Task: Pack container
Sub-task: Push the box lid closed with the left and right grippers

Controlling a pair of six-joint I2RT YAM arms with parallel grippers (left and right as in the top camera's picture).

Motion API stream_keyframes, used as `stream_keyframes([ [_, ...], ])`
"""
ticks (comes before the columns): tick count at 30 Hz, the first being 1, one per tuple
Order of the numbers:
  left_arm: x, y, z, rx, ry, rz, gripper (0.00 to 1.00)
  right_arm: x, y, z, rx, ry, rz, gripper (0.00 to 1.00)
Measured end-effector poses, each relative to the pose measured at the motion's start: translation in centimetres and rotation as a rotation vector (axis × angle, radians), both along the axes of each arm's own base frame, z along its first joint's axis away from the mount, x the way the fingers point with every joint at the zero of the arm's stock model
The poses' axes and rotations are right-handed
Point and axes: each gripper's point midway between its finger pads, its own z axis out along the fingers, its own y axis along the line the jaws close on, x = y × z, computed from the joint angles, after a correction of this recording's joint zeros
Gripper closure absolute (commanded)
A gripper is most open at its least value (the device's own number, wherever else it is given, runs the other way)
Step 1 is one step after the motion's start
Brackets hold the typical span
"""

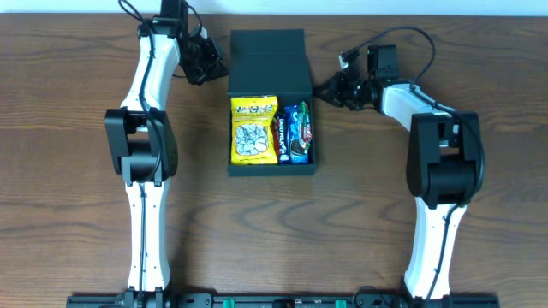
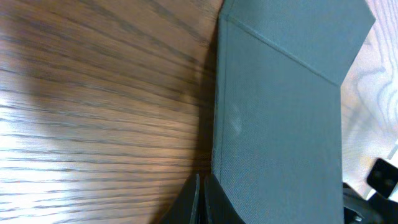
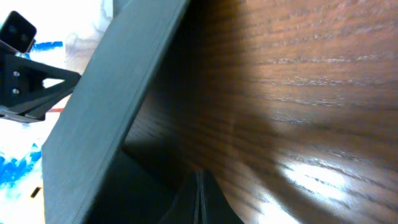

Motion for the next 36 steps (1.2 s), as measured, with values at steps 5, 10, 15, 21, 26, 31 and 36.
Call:
stream_keyframes([
  [5,-0.1,-0.7,0.0,-0.003,0.003,-0.006,0.94,0.3,1.5,0.4,0.025,-0.048,0.03,0.99],
  [10,-0.2,-1.0,0.0,-0.001,0.009,-0.004,0.94,0.4,2.7,1.1,0.055,-0.079,0.054,0.99],
  [15,-1.2,-1.1,-0.3,0.001,0.059,-0.002,0.94,0.9,3.2,2.5,0.106,-0.144,0.085,0.99],
  [21,-1.3,-0.9,-0.3,0.001,0.066,0.003,0.94,0.8,3.6,3.3,0.142,-0.168,0.112,0.99],
  [26,-0.8,-1.0,-0.1,-0.009,0.04,0.002,0.94,0.7,3.8,4.2,0.18,-0.196,0.14,0.99],
  [31,-0.5,-1.1,0.4,-0.052,0.027,-0.002,0.94,0.5,4.0,5.5,0.233,-0.22,0.186,0.99],
  [36,-0.2,-0.6,0.9,-0.076,0.005,-0.016,0.94,1.4,4.6,8.1,0.276,-0.281,0.236,0.99],
])
